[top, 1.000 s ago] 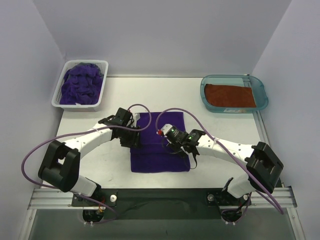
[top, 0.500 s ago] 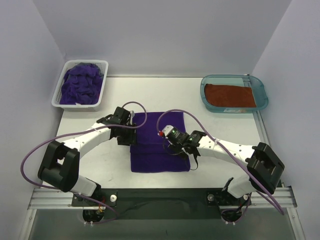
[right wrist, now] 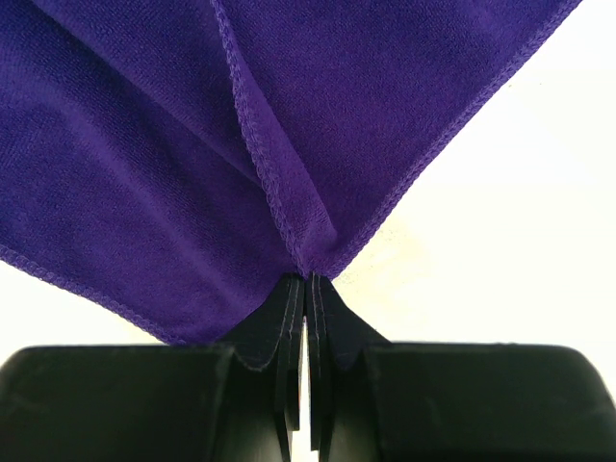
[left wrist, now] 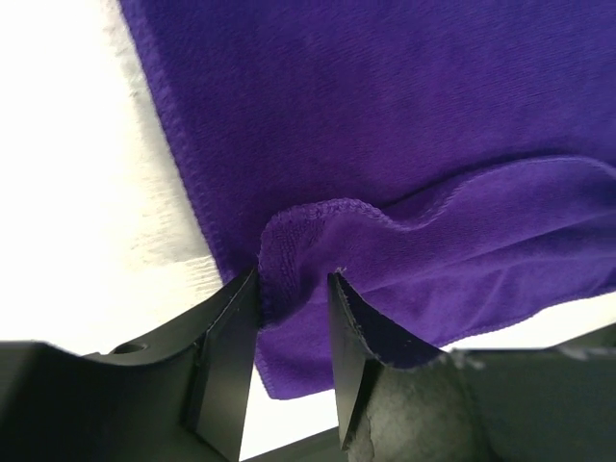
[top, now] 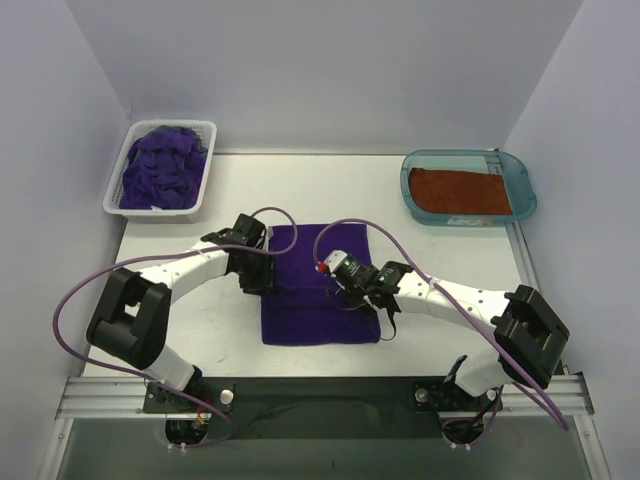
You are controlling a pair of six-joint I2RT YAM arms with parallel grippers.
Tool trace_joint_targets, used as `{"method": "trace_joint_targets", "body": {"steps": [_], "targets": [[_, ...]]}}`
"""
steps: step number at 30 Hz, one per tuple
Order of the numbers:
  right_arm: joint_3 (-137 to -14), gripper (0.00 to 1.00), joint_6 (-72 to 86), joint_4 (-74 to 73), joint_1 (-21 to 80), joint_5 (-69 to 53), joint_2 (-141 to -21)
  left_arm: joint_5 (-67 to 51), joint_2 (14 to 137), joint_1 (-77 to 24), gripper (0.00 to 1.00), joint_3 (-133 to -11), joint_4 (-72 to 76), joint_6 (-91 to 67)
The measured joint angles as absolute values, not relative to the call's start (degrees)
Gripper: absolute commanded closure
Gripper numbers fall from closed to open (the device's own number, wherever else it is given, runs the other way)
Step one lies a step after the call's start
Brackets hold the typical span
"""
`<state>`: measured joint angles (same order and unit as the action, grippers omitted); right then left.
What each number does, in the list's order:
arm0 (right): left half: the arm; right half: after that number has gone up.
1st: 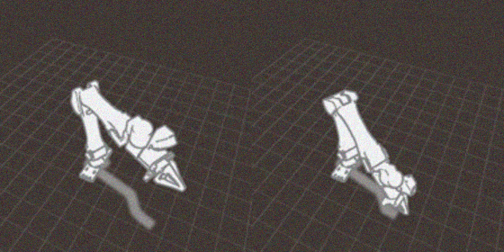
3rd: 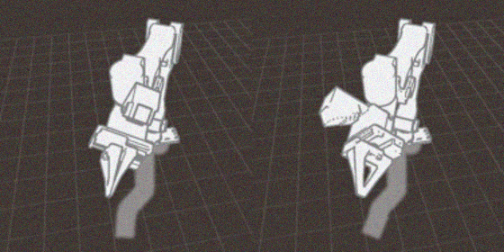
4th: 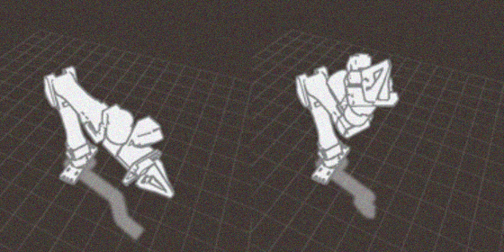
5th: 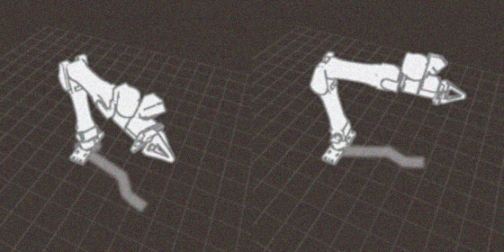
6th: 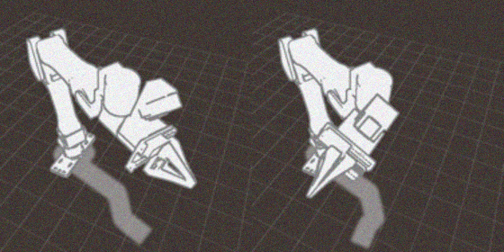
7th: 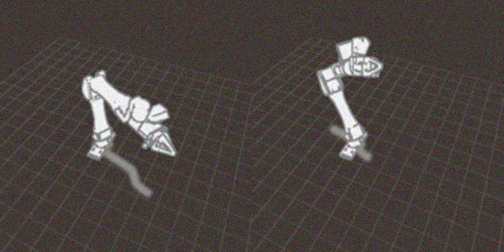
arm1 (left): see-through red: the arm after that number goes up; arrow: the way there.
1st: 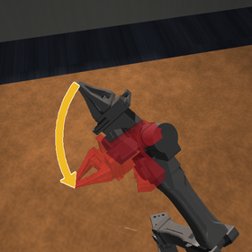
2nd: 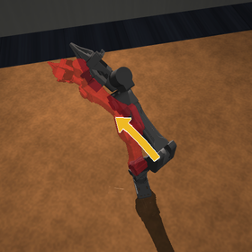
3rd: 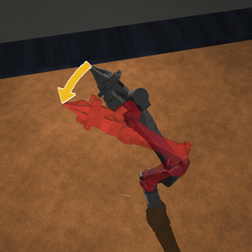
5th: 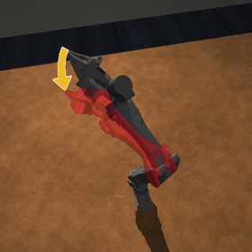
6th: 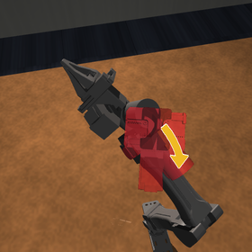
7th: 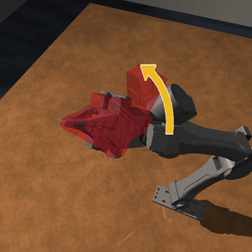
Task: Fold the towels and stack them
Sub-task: Fold the towel
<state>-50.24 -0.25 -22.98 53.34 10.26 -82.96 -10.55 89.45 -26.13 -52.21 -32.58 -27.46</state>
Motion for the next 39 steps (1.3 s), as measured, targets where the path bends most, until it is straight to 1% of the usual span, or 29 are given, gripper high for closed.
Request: {"method": "trace_joint_targets", "body": {"steps": [7, 29, 39], "targets": [[-50.24, 1.0, -0.25, -22.98, 53.34, 10.26, -82.96, -11.31, 89.3, -26.13, 0.56, -54.17, -32.51, -27.24], [-50.13, 1.0, 0.51, -22.96, 53.34, 10.28, -82.91, -15.68, 87.02, -26.15, 0.56, -54.26, -32.27, -26.83], [-50.13, 1.0, 0.84, -22.94, 53.34, 10.28, -82.89, -21.06, 86.15, -26.5, 0.56, -53.04, -27.99, -28.75]]}}
